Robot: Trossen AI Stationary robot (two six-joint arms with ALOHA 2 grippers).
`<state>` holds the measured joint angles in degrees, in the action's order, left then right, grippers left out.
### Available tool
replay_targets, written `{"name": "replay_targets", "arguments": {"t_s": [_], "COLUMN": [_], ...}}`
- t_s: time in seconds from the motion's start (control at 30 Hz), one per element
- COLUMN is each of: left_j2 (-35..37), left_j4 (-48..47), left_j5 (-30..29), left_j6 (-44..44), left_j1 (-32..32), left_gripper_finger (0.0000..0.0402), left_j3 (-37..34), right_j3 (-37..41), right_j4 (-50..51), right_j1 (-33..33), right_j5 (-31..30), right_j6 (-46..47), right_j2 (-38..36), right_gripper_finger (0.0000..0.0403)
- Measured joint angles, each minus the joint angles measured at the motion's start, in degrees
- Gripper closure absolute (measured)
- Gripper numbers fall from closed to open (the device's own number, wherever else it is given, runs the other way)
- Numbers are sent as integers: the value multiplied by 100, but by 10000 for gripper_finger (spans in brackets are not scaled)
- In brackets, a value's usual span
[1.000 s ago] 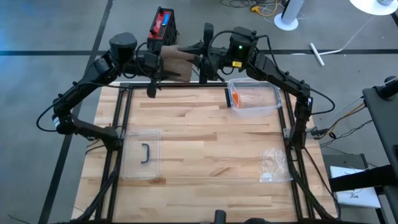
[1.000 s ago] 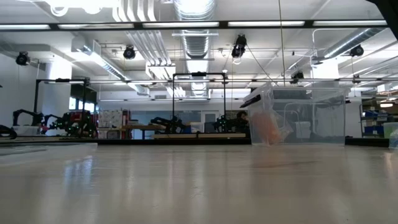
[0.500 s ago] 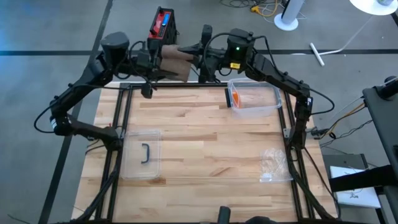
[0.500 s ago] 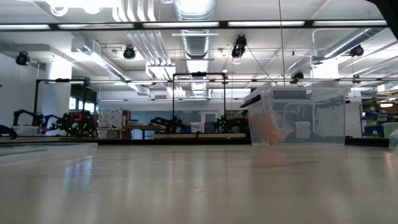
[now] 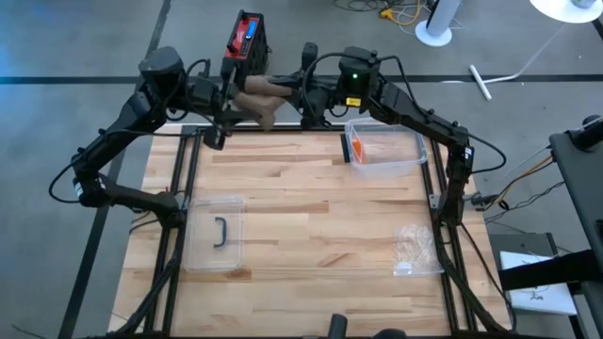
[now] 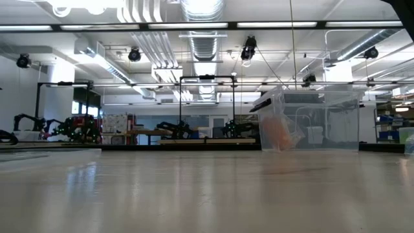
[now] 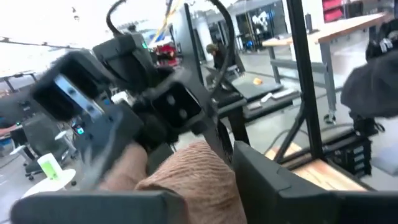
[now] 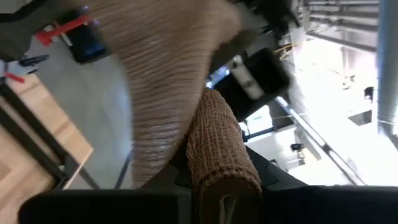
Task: Roll bandage
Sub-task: Roll the brown bandage
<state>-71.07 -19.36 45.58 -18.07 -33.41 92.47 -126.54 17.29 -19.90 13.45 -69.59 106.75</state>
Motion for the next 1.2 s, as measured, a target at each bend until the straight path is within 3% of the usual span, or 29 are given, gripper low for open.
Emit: {"name": "replay_targets", "arguments": {"t_s": [0.1,0.43,1.0,1.07,1.2], "left_j2": [-15,-100,-85,-85,-89], "left_j4": [281,643,650,646,535], "left_j5": [-32,-1143,-1224,-1427,-2376], "left_j6": [285,861,1289,1191,818], "left_j1": [0,0,48,46,46], "left_gripper_finger": [306,239,170,168,164], "left_j3": [-7,-7,-7,-7,-33], "right_j3": [26,44,46,46,46], "right_j4": [206,404,434,468,512], "right_j1": [2,10,-26,-22,30], "right_j5": [2,-11,-461,-459,-472], "right_j6": [25,831,824,849,1232], "right_j2": [-1,-1,-1,-1,-1], "right_gripper_finger": [353,353,353,353,353]}}
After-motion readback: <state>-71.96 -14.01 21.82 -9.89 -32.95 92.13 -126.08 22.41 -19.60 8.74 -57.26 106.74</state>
